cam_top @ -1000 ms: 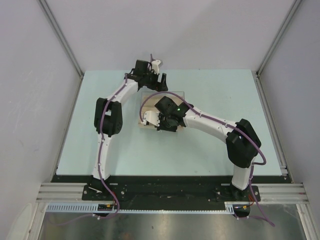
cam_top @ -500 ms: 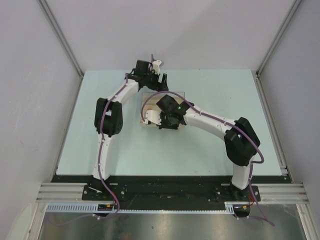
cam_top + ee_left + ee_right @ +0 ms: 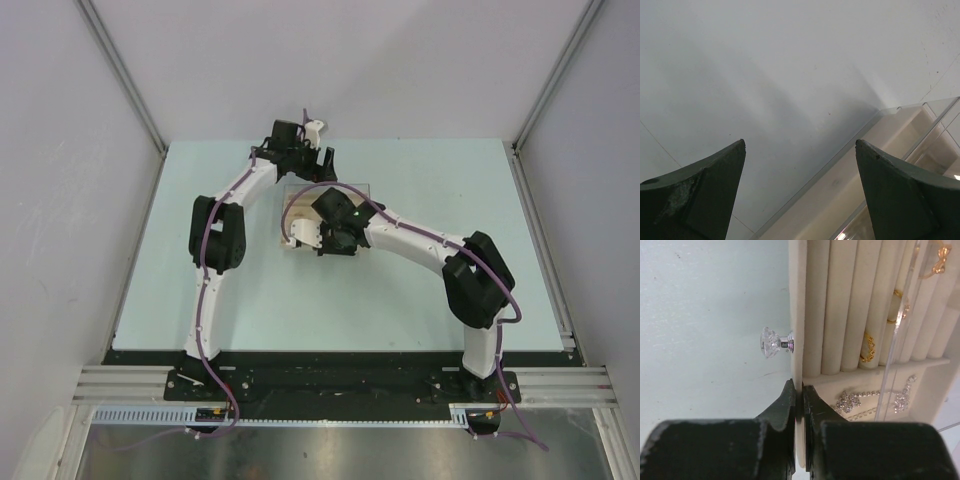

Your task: Organize the mixed jewelry

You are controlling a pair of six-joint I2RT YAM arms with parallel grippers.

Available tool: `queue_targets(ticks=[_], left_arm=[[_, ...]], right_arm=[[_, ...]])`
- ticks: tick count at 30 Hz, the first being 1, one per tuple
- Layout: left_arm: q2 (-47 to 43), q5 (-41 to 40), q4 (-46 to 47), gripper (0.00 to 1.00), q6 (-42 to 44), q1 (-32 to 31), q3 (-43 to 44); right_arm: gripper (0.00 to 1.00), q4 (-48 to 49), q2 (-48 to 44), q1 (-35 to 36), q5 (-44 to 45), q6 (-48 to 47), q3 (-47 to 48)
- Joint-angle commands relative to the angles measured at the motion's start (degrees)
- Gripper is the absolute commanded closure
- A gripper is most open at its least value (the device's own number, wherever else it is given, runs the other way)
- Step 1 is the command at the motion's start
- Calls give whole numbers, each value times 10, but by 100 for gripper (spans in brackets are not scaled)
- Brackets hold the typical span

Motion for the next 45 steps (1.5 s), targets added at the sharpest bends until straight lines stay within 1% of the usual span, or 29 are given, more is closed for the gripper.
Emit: queue_targets(ticks=[1, 3, 7, 15, 19, 23, 25, 34, 36, 40, 45], left_arm=[[0, 7, -65, 5, 39, -15, -15], [0, 7, -65, 5, 39, -15, -16], [-1, 9, -64, 5, 38, -15, -20], [-2, 9, -64, 5, 38, -15, -22], [-4, 9, -62, 5, 40, -16, -26], [-5, 11, -60, 5, 40, -16, -30], [-6, 11, -60, 5, 39, -17, -31], [-9, 14, -58, 5, 38, -18, -37], [-8, 14, -58, 5, 39, -18, -37], [-8, 15, -59, 5, 39, -18, -39], [-8, 14, -58, 5, 39, -18, -37]], right_arm=[[93, 47, 8, -19, 66, -16, 36], [91, 48, 8, -19, 69, -15, 41], [82, 51, 10, -19, 78, -15, 42], [71, 60, 9, -20, 92, -12, 43], [62, 64, 5, -20, 92, -6, 43], [58, 74, 5, -19, 99, -4, 43], [55, 79, 7, -19, 104, -2, 43], [53, 110, 9, -19, 128, 2, 43], [53, 107, 6, -19, 123, 1, 44], [57, 87, -1, -19, 103, 7, 43], [57, 65, -14, -14, 87, 16, 39]])
